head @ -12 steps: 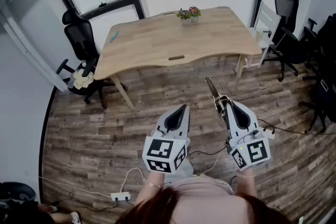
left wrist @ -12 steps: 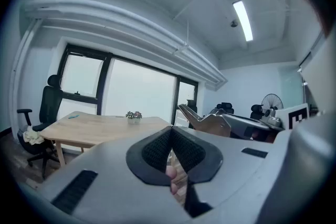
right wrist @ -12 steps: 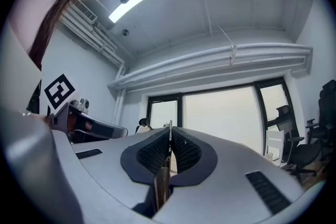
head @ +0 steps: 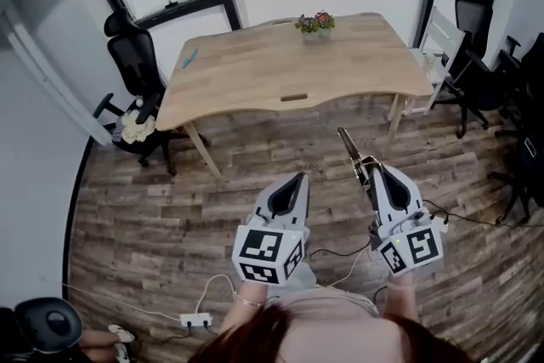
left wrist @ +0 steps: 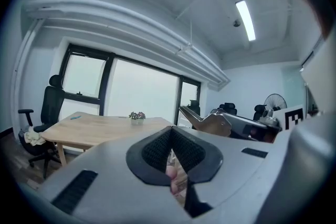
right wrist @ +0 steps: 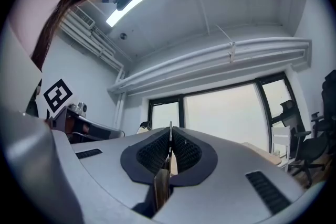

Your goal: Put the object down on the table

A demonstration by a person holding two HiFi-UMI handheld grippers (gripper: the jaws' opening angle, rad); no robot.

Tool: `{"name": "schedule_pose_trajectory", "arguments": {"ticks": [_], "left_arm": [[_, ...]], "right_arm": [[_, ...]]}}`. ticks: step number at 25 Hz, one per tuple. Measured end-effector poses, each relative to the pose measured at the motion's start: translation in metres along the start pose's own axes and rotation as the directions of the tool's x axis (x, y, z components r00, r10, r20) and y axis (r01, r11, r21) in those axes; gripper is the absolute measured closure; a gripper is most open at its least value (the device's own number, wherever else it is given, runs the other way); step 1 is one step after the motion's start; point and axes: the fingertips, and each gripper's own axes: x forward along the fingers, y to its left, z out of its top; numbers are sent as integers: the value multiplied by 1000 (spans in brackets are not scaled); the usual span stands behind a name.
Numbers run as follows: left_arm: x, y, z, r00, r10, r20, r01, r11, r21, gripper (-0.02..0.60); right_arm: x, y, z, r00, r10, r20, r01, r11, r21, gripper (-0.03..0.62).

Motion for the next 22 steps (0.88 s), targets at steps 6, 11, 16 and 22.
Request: {"name": "schedule_pose_trajectory", "arguments": {"ticks": [6, 11, 16, 22], "left_arm": [[12, 28, 2, 1000, 13, -4, -13, 1000, -8, 580], [22, 49, 4, 1000, 8, -6, -8, 1000, -17, 580], [32, 71, 10, 1000, -5, -7, 5, 1000, -20, 580], [41, 96, 13, 1000, -29, -10, 28, 999, -28, 580]], "right_arm": [[28, -2, -16, 1000, 1, -24, -1, 1000, 6, 589], [53, 2, -24, 999, 16, -36, -16, 1000, -2, 589], [81, 8, -28, 999, 21, -36, -21, 1000, -2, 591], [111, 18, -37, 997, 38, -65, -38, 999, 6, 589]]}}
